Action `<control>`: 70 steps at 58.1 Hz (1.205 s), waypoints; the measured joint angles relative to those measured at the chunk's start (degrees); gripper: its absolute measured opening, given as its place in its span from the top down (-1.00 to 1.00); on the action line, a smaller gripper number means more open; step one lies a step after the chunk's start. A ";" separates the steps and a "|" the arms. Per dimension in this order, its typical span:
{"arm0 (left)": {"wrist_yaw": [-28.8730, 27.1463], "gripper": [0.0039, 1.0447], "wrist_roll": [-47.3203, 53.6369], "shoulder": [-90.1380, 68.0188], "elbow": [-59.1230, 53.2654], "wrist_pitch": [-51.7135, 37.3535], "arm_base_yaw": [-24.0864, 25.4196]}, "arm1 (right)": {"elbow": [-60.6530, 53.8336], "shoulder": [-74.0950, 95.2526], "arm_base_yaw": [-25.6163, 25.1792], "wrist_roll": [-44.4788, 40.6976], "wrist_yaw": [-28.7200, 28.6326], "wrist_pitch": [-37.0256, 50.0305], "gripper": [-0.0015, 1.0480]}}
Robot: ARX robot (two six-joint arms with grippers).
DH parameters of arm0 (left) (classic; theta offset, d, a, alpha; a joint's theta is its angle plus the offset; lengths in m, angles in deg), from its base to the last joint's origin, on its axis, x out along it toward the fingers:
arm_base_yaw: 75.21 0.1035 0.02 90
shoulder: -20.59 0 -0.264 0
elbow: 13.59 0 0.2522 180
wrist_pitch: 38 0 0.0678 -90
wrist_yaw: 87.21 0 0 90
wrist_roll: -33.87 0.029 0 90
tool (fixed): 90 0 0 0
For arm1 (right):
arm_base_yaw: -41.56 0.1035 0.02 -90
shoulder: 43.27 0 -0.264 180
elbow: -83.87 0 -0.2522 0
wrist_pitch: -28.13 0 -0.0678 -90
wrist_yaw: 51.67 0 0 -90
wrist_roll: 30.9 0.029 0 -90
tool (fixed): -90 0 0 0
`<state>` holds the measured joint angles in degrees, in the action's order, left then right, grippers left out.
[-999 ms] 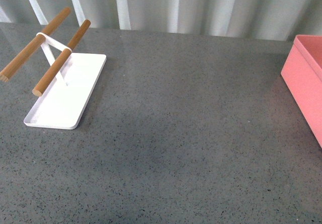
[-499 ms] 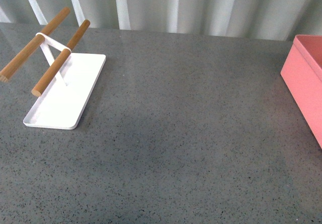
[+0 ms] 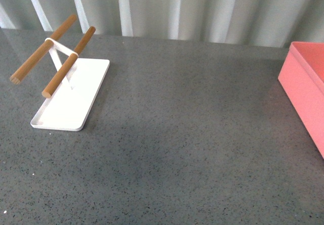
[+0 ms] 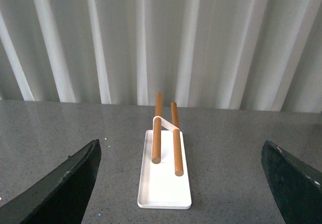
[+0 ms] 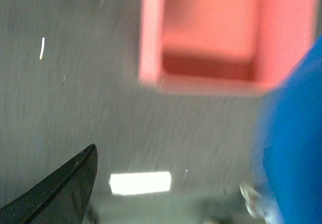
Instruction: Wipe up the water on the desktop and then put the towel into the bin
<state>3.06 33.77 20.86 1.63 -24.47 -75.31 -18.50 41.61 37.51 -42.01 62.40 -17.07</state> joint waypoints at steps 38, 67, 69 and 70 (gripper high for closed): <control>-0.26 -0.88 -0.13 -0.31 -0.17 0.31 0.09 | 9.03 7.45 -11.37 -25.22 -15.78 26.93 -0.86; -0.28 -0.88 -0.13 -0.28 -0.17 0.31 0.09 | 5.84 6.19 -12.57 -25.66 -20.90 33.64 -0.78; -0.28 -0.88 -0.13 -0.28 -0.17 0.31 0.09 | 0.15 4.83 -12.61 -17.62 -30.88 45.75 -0.61; -0.33 -0.88 -0.13 -0.28 -0.17 0.31 0.09 | -2.40 4.07 -12.52 -14.14 -33.97 50.10 -0.55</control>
<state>2.73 33.64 20.58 1.45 -24.17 -75.22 -20.90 45.68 24.99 -56.15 28.44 33.02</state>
